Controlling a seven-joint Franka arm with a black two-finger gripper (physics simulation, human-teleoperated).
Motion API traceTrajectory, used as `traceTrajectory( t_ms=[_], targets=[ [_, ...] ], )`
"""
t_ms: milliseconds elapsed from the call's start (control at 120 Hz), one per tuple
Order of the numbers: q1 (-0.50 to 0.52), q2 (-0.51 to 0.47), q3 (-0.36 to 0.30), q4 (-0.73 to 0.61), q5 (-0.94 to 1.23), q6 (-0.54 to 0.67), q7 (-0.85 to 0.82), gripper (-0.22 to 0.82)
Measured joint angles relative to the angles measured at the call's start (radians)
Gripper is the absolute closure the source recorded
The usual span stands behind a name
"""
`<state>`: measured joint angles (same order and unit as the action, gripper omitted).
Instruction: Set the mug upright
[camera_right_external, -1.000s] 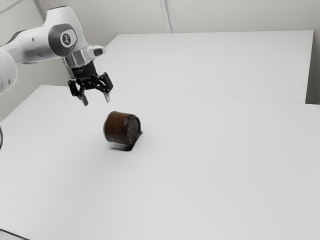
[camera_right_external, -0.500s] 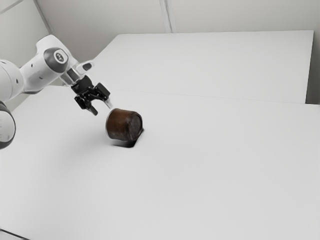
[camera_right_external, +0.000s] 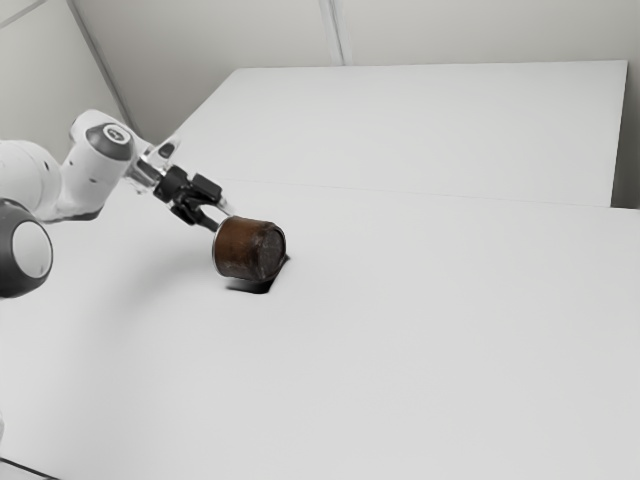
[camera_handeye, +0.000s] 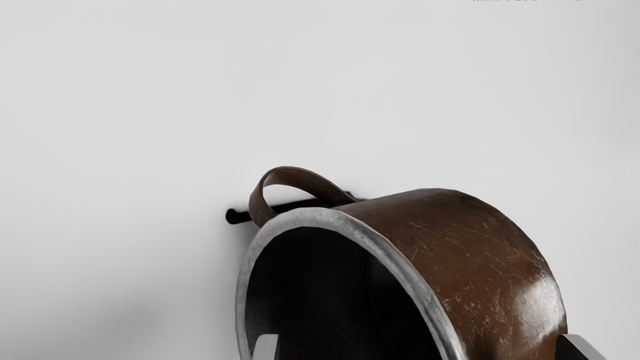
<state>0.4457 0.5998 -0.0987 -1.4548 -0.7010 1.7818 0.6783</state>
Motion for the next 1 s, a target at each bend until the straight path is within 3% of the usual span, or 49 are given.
traceTrajectory(
  t_ms=[200,392,475,592,742,1000],
  targets=[
    [0.015,0.029,0.0,-0.001,-0.105,-0.053,0.066,0.0],
    [0.033,0.043,0.0,-0.017,-0.175,-0.151,0.082,0.1],
    [0.035,0.046,0.001,-0.019,-0.187,-0.188,0.079,0.19],
    [0.035,0.046,0.0,-0.017,-0.195,-0.224,0.072,0.41],
    [0.035,0.043,-0.001,-0.015,-0.199,-0.256,0.067,0.61],
    [0.035,0.038,-0.02,-0.012,-0.199,-0.272,0.063,0.73]
  ],
)
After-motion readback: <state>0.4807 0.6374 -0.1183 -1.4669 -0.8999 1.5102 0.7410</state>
